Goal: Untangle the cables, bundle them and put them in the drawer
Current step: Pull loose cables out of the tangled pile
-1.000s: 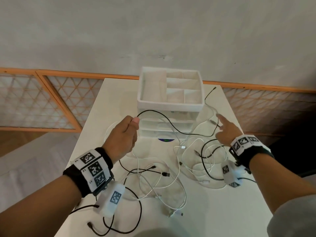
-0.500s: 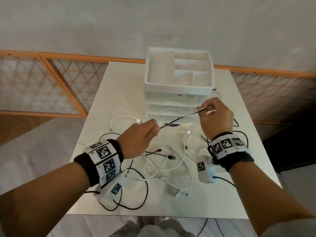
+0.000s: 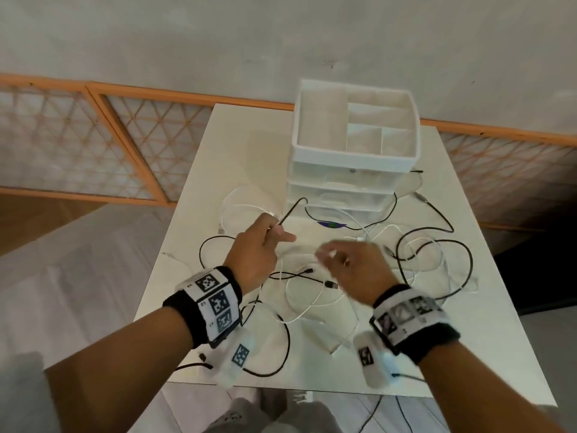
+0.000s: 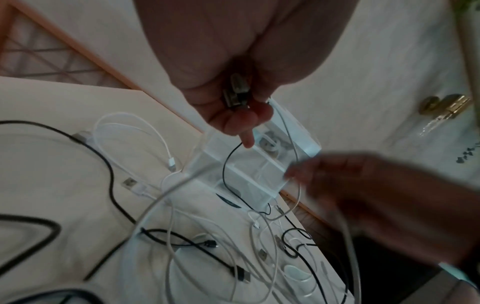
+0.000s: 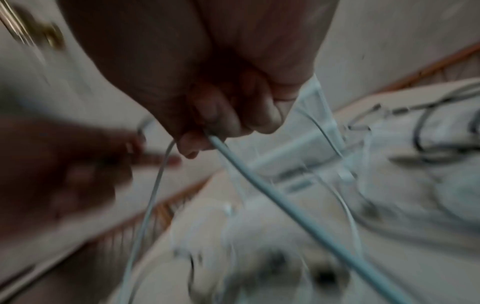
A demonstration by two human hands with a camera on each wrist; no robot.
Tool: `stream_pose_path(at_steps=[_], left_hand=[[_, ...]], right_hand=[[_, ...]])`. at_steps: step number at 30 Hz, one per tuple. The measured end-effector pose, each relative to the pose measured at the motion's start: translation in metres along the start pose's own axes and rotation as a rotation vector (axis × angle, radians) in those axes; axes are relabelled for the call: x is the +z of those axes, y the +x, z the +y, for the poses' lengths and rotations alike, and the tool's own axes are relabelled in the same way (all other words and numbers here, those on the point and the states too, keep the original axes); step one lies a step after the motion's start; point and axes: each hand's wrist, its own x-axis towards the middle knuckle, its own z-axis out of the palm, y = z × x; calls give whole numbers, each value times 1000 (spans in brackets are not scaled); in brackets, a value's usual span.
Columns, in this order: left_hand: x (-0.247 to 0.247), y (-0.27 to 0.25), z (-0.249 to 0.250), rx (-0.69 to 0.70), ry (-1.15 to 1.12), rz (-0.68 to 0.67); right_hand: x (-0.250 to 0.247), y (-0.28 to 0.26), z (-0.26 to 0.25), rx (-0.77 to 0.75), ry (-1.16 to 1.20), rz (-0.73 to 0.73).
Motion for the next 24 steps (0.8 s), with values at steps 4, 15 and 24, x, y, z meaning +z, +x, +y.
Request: stream_pose_path(at_steps=[4,15,24], left_hand=[[11,5,1,-82,-173,-30],[-2,16,2,-86,-175,-101],[-50,39,69,-173,-732,106]], right_hand=[[-65,22,-53,-120,244,384],[-158,27,-59,-158,371,973],[-134,18,87,496,53,745]])
